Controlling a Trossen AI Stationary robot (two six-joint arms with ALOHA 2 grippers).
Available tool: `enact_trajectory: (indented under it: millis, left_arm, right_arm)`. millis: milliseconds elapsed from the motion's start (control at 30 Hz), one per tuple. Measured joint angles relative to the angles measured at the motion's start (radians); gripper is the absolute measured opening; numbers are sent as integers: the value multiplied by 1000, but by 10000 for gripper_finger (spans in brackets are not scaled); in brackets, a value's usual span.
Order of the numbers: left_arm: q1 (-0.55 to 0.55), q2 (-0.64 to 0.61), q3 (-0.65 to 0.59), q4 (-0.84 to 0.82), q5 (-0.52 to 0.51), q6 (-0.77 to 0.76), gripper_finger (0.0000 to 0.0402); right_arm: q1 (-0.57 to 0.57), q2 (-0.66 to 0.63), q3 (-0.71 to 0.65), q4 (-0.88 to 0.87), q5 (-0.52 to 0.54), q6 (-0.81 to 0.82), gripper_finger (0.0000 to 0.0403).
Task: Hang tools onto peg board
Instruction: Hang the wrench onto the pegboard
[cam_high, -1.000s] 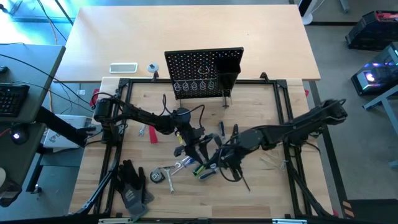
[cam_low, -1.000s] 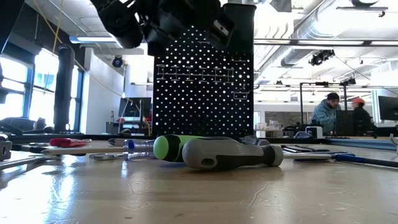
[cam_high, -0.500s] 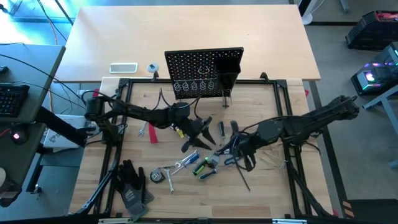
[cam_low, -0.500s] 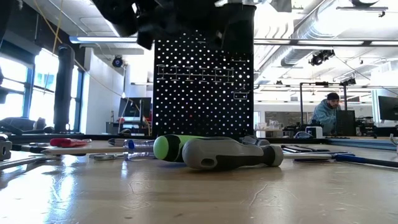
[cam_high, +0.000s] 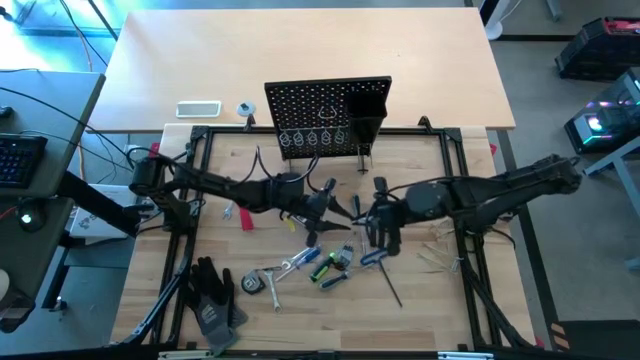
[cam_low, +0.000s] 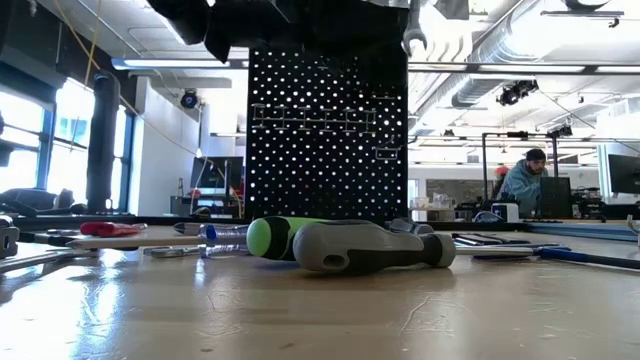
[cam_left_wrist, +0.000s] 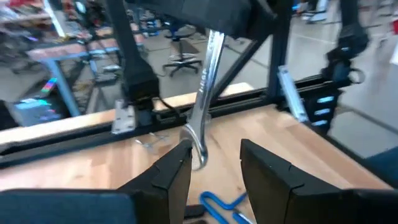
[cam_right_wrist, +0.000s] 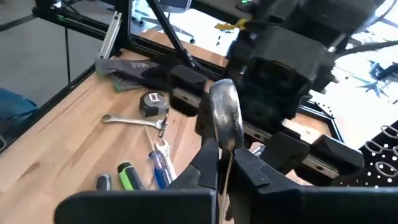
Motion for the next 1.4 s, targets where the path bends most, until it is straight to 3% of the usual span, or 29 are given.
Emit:
enact_trajectory:
  millis: [300, 467, 633, 767, 1000, 1267, 1400]
  left_arm:
    - [-18, 0, 0, 63, -92, -1, 150]
    - [-19, 13, -2, 79, -207, -31, 168]
    - [-17, 21, -1, 83, -234, -33, 169]
    - [-18, 30, -1, 80, -291, -33, 132]
    - [1, 88, 0, 113, -286, -53, 15]
    - [14, 158, 1, 201, -296, -42, 3]
    - [42, 192, 2, 192, -301, -61, 3]
  right_arm:
    - [-44, 21, 0, 29, -21, 9, 5]
    - [-61, 85, 0, 85, -49, 7, 5]
    - [-83, 128, 0, 113, -48, 15, 5]
    - [-98, 132, 0, 114, -25, 31, 5]
    - [-121, 132, 0, 55, 28, 123, 5]
    - [-128, 133, 0, -12, 73, 209, 7]
    - [-142, 133, 0, -91, 111, 271, 33]
